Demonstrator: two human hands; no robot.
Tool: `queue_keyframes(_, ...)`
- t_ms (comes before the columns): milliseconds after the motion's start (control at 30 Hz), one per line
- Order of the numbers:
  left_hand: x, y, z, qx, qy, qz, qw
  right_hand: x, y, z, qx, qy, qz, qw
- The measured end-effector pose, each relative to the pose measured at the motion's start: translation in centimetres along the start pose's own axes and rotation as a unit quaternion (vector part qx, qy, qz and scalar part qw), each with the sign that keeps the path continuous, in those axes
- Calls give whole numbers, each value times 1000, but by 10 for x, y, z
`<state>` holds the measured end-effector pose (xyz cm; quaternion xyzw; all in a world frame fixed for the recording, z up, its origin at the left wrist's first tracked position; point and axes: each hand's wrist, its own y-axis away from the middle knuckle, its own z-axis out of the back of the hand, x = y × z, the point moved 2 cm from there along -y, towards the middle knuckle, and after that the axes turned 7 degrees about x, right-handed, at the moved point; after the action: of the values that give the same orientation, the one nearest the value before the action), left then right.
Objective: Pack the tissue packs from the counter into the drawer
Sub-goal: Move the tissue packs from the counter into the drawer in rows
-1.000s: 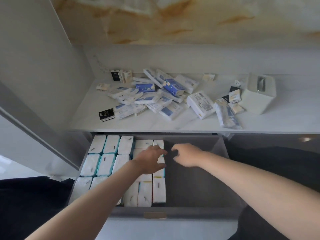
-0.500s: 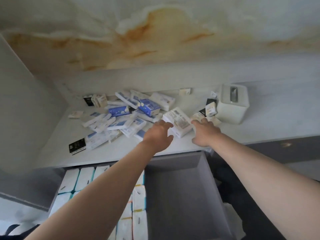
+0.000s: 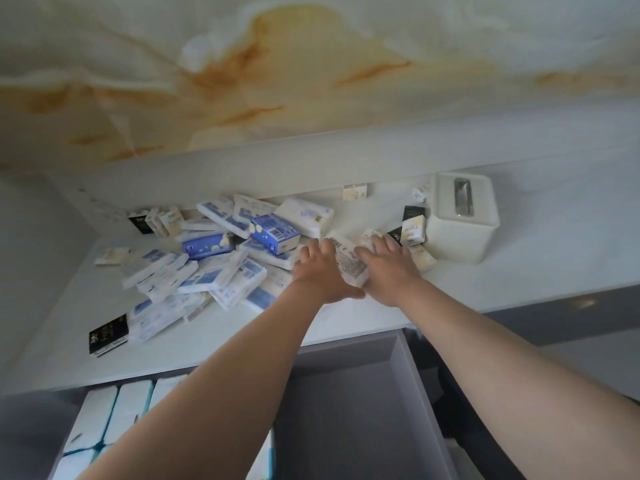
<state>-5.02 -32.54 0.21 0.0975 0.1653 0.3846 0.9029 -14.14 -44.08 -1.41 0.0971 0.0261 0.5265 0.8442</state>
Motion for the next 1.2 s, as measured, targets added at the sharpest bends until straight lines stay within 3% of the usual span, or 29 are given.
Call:
queue_keyframes(233,22,23,30,-127,5,-55,990,24,0,11,-49,-61,59,995)
queue_keyframes(333,45,44,42,-146,82,-57,984,46,3,15,-45,-154,104,981)
queue_keyframes(433,69,67,43,-173,132,-68,974,71,9,18,7,-310,136,941)
queue_keyframes(500,86,79,42,-179,135,-75,972,84,13,22,-6,-318,158,935)
queue_keyframes(567,101,91,41,-135,169,-78,973,91,19,27,-18,-317,164,934)
queue_keyframes(633,116,102,42,-88,202,-106,970,93,28,34,16,-366,135,921)
queue_keyframes(733,130,118,48,-98,214,-129,963,93,47,49,130,-516,90,842)
queue_keyframes(800,135,128,50,-88,239,-104,962,93,63,58,189,-535,58,822)
queue_keyframes(867,134,135,46,-42,254,-89,962,92,75,60,224,-501,43,835)
queue_keyframes(967,132,151,35,8,277,-84,957,94,94,55,193,-425,48,883)
queue_keyframes(1100,129,164,14,53,330,-61,941,104,124,45,112,-252,156,949)
queue_keyframes(1200,131,168,-8,78,343,-40,935,118,139,24,78,-157,218,960)
